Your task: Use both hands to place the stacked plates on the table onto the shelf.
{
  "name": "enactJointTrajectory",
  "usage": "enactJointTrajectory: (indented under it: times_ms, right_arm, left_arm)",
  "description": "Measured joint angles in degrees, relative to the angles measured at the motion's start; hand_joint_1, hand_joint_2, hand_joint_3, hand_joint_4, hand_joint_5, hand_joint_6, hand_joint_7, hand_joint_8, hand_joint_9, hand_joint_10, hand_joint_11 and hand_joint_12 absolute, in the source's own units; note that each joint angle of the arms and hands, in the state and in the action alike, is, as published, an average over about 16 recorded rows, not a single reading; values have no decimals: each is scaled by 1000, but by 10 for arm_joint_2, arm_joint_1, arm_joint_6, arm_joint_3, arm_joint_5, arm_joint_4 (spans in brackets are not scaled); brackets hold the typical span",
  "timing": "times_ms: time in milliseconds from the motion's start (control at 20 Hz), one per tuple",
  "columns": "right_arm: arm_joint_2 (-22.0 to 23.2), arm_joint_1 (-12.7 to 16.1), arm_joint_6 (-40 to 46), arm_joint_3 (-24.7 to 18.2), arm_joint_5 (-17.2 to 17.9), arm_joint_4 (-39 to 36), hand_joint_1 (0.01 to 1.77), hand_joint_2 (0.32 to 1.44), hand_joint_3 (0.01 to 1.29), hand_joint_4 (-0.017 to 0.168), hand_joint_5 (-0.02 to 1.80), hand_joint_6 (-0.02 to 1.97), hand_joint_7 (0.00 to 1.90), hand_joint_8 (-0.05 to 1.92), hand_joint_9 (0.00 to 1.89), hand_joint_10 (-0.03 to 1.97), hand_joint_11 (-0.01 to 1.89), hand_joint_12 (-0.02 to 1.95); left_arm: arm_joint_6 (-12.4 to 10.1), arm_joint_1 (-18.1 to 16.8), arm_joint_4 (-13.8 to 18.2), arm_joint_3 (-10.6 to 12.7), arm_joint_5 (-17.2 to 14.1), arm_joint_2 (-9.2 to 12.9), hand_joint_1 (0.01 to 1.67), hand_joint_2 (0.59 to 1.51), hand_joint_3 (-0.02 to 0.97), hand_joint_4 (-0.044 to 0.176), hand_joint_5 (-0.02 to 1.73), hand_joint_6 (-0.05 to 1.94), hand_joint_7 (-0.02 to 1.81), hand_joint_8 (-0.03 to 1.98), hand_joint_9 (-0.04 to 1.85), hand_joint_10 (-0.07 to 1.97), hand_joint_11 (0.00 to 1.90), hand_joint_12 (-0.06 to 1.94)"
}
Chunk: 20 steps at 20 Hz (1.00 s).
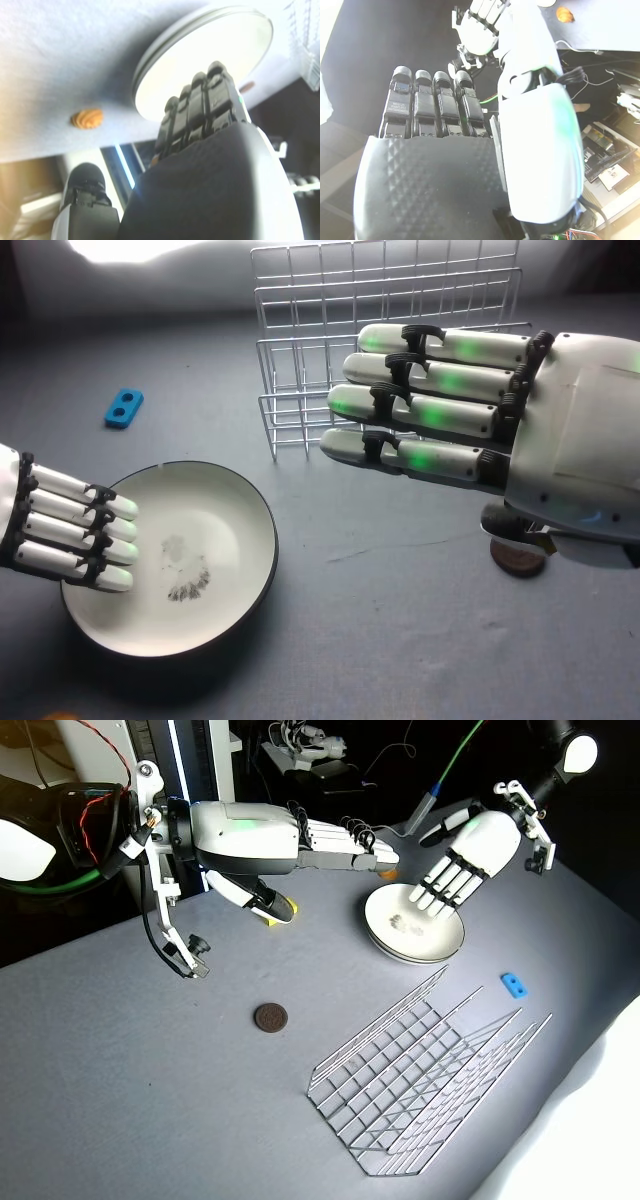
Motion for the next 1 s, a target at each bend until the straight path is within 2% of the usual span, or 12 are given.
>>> enactJointTrajectory:
  times_ms: [550, 1000]
  right_arm:
    - [-9, -10, -7, 0, -10, 1, 1204, 1003, 19, 6, 89, 21, 20, 18, 20, 11, 22, -5]
    - [-19, -15, -17, -4, -27, 10, 1189, 1000, 19, 6, 72, 21, 20, 17, 21, 12, 24, -4]
  left_arm:
    - [3, 30, -21, 54, -6, -29, 19, 1104, 21, 1, 19, -10, 18, -11, 20, 7, 16, -18]
    - [3, 38, -26, 72, -17, -39, 18, 1108, 21, 0, 19, -10, 17, -11, 20, 7, 17, -23]
